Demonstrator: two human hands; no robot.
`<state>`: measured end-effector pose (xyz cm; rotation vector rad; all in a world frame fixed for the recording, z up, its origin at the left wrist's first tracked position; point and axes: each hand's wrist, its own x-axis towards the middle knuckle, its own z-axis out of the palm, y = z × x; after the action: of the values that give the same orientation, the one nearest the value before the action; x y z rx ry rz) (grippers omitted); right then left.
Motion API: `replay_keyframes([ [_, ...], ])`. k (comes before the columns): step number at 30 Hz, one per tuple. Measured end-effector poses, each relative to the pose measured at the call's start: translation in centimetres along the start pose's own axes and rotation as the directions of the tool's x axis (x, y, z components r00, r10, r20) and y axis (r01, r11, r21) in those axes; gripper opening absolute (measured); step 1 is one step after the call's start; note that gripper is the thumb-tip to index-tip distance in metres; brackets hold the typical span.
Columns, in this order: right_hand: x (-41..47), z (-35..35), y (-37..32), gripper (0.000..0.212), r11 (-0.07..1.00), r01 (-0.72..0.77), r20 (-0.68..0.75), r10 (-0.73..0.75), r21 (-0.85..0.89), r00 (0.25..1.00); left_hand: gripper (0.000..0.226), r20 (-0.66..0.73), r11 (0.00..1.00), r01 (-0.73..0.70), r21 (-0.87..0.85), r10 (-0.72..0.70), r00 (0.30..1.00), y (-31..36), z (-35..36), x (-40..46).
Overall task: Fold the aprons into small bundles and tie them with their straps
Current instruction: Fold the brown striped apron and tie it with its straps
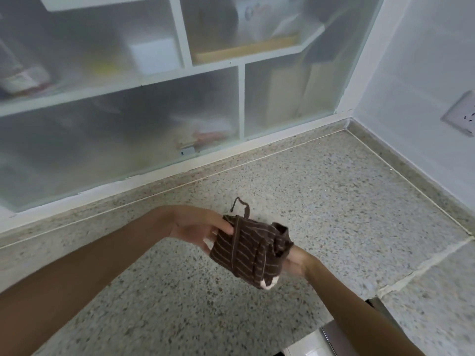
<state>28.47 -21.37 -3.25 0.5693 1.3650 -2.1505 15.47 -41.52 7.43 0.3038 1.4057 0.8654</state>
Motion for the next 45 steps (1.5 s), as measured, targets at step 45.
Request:
replay_keyframes([
  [45, 2.2, 4.6, -6.6, 0.023, 0.477, 0.083, 0.069, -0.048, -0.875, 0.996, 0.045, -0.567, 0.939, -0.076, 0.335, 0.265, 0.780, -7.7, -1.5, 1.1],
])
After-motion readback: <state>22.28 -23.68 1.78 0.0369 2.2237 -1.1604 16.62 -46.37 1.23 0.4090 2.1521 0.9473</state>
